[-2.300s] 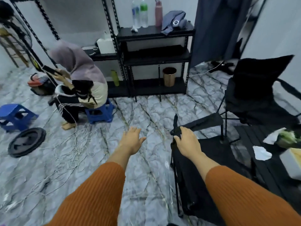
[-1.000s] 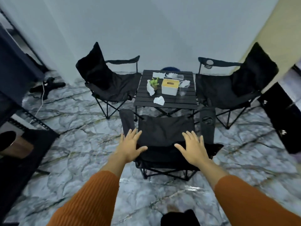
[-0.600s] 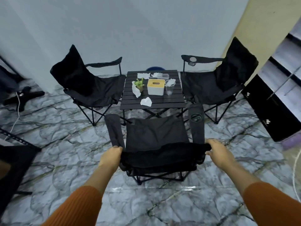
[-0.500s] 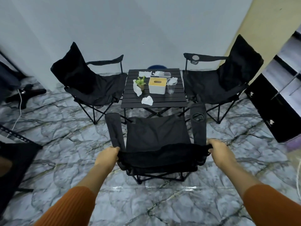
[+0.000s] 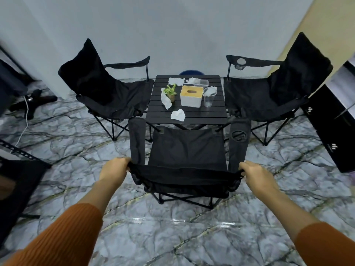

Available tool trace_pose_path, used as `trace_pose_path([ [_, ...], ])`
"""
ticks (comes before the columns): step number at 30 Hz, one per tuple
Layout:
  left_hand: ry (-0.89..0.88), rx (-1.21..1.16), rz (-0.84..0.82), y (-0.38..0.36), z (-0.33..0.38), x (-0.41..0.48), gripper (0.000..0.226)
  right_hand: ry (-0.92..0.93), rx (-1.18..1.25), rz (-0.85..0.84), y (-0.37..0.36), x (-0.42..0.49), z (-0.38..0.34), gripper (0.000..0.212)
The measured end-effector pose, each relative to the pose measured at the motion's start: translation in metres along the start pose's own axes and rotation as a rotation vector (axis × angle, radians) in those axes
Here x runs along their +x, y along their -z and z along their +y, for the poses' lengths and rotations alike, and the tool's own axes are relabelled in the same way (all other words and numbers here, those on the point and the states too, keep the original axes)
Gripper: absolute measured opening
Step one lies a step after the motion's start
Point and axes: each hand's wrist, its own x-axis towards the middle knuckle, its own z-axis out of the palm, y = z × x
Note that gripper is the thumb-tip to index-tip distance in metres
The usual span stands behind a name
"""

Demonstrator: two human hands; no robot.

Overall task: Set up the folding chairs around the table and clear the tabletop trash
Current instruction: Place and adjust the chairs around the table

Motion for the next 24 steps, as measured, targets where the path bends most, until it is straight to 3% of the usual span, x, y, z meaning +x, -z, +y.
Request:
trace_pose_path([
  [2,-0.014,-0.014,-0.023,0.001,0.005,-0.008,0.033,0.034,-0.029,-0.007,0.000,-0.004,-0.004,0.031],
  [6,-0.315,-0.076,-0.098,0.008,0.019,-0.021,0.036,0.242,0.071,-0.102,0.000,-0.007,-0.008,0.031],
  [11,-0.309,-0.115,-0.161,0.020,0.016,-0.032,0.022,0.239,0.125,-0.225,0.014,-0.011,0.003,0.020],
  [16,-0.325,-0.175,-0.403,0.052,0.021,-0.011,0.038,0.212,0.264,-0.450,0.040,0.001,-0.002,0.020],
  [19,-0.246,-0.309,-0.367,0.081,0.023,0.019,0.052,0.203,0.389,-0.364,0.070,0.024,-0.011,0.033],
  [24,-0.172,-0.401,-0.202,0.105,0.044,0.096,0.037,0.151,0.474,-0.252,0.089,0.101,-0.039,0.032],
])
